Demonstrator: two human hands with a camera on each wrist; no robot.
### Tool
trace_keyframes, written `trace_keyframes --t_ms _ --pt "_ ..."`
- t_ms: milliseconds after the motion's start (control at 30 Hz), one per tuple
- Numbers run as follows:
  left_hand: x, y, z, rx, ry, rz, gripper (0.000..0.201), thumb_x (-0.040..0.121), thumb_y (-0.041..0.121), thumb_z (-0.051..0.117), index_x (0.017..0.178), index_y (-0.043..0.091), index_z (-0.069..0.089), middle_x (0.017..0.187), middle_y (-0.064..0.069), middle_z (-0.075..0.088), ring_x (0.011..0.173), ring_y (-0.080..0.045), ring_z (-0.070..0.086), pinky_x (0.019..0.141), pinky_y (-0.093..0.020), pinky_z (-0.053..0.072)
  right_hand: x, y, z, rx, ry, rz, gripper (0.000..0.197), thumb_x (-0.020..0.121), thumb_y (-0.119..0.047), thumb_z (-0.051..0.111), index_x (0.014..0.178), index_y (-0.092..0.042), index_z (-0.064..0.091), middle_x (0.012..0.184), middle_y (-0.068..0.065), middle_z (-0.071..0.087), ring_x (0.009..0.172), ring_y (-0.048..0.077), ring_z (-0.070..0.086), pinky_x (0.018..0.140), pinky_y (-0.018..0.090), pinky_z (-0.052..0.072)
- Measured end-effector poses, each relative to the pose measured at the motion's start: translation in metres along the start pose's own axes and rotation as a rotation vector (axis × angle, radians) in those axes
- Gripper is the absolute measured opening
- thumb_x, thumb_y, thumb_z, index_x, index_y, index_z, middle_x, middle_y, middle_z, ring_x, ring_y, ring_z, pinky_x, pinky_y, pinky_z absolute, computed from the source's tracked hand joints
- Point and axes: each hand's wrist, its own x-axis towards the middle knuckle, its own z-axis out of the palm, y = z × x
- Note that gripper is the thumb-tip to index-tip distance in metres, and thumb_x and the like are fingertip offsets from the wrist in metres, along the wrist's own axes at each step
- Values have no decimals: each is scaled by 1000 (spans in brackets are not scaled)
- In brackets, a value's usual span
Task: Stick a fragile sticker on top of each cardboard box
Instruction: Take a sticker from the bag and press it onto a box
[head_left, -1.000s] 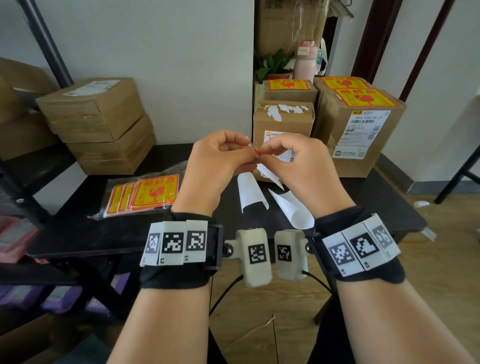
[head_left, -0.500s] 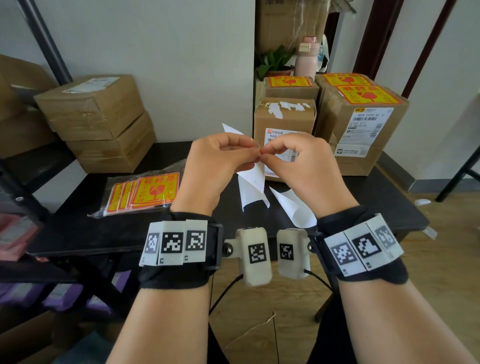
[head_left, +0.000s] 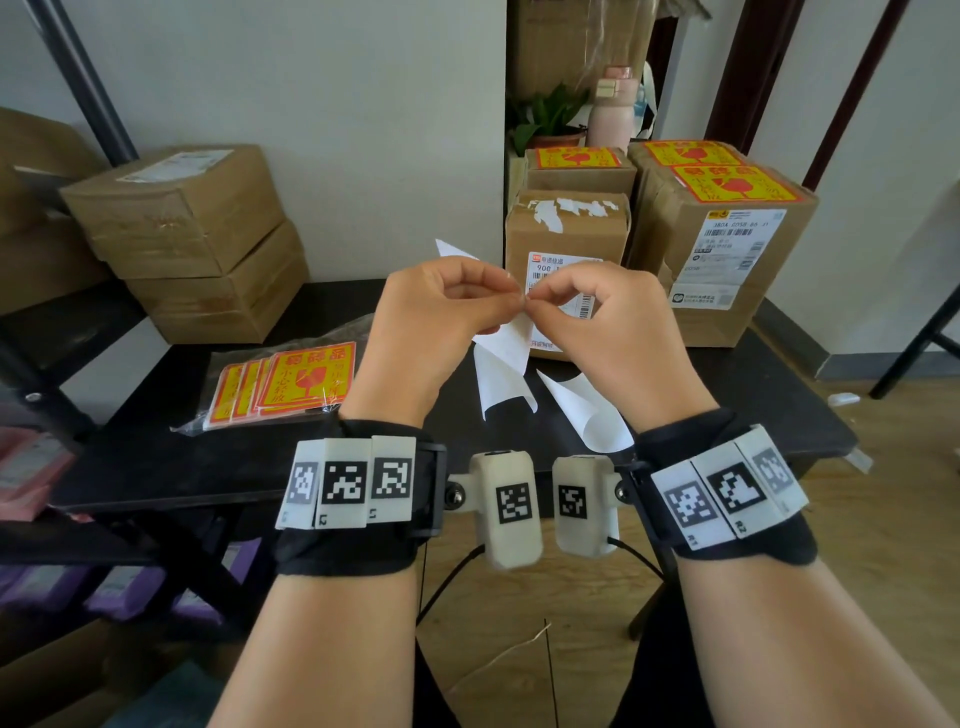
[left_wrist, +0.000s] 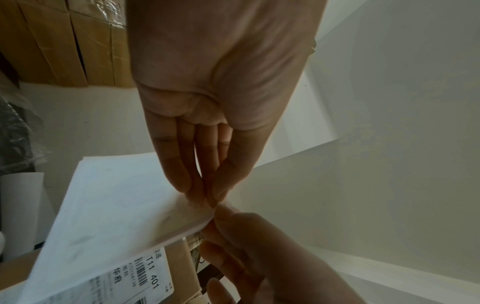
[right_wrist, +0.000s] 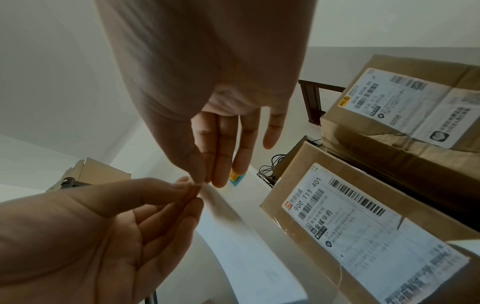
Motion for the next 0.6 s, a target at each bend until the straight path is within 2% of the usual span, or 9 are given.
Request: trace_keyframes --t_ms 133,267,367,467,600 --pt "1 0 2 24 -1 27 11 80 10 76 87 18 73 80 3 75 74 -1 70 68 -11 53 0 -1 0 54 -11 38 9 89 -18 67 92 -18 75 82 -14 68 84 -2 62 74 5 43" --pt "1 -1 3 23 55 36 12 81 9 74 86 19 74 80 7 74 71 3 66 71 -14 54 -1 -2 -1 101 19 52 9 90 -16 66 88 -18 75 82 -12 69 81 -1 61 73 7 44" --pt "2 0 2 24 65 24 14 83 7 70 85 21 74 75 12 72 65 7 62 69 -12 53 0 -2 -2 131 45 68 8 91 -19 66 87 -17 73 82 -11 69 80 -1 60 74 7 42" --pt "3 1 3 19 78 -6 14 83 7 69 85 20 74 71 12 70 60 6 61 62 -8 51 1 0 -2 129 51 96 7 91 -20 64 89 -17 71 83 -13 67 81 1 61 72 9 45" --pt "6 -3 2 7 153 -61 15 87 9 63 85 20 74 73 7 66 63 -1 58 59 -5 50 4 2 -5 152 98 156 7 91 -15 62 92 -17 69 86 -12 66 81 1 62 71 9 47"
